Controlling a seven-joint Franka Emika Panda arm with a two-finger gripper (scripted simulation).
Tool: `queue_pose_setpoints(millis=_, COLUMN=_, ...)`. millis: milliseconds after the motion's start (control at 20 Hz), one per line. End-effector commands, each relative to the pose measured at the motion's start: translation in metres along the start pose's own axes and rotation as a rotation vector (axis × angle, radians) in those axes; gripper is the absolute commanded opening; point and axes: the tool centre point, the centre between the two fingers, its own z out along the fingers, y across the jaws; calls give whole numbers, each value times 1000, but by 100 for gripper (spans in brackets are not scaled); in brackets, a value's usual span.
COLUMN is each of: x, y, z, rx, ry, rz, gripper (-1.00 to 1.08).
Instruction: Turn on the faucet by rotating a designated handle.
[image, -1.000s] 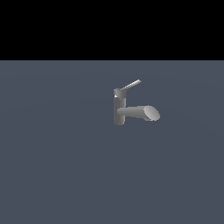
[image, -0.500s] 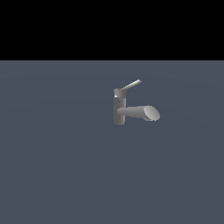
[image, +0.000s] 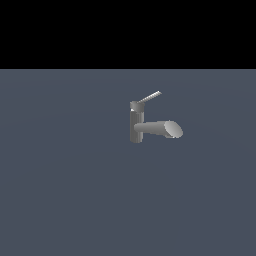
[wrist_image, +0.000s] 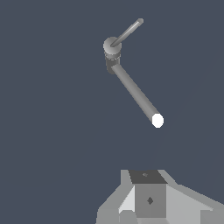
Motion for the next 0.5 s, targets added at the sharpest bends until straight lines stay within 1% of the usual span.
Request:
queue_pose_setpoints(millis=0, x=17, y=-8, z=15, rx=0, ry=-1, rz=59, gripper=-100)
queue_pose_setpoints(millis=450, x=78, y=-27, z=65, rx=-2, ry=-3, rz=258, gripper=-100)
